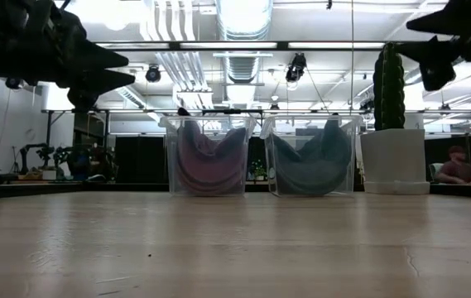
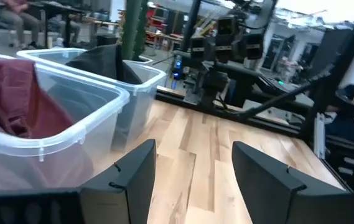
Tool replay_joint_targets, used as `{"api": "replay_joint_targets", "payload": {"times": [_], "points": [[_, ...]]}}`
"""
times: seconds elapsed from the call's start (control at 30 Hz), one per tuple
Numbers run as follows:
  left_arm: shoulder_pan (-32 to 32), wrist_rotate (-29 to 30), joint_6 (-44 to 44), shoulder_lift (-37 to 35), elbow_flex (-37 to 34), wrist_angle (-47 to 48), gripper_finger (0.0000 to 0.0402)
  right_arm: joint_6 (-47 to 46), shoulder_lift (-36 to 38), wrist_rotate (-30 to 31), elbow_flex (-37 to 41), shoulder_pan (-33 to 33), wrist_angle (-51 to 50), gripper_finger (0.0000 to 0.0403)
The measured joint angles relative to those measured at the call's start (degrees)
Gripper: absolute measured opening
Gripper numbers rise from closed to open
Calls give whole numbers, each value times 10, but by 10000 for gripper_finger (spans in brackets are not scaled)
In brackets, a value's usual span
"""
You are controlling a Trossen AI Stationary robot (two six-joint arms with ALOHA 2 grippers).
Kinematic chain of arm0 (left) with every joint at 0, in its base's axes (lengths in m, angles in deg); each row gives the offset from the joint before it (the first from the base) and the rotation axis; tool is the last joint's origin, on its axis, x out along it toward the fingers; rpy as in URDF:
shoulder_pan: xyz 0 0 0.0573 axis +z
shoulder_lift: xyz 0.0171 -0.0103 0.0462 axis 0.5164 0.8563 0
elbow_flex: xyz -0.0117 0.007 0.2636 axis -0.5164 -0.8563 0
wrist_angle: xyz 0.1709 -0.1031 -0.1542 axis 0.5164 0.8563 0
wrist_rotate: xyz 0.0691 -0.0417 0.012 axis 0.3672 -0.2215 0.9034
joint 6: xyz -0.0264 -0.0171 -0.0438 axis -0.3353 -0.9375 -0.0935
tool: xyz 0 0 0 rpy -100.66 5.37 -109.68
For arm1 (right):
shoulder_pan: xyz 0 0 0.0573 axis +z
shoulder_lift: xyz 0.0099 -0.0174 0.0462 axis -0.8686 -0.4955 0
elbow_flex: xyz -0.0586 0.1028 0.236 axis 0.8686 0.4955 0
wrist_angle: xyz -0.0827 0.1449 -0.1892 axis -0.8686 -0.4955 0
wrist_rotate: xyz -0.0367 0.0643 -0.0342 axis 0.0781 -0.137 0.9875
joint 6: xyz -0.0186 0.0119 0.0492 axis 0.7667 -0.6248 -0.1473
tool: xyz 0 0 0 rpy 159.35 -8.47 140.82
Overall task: Pick & Place hat
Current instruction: Return to Home Position
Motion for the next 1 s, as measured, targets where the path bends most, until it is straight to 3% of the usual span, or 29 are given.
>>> {"api": "replay_joint_targets", "payload": {"times": [0.3, 1.0], "points": [[0, -23, 31, 0, -53, -88, 204, 41, 0, -36, 24, 0, 10, 192], [37, -30, 80, -30, -43, -65, 204, 71, 0, -48, 62, 0, 52, 192]]}}
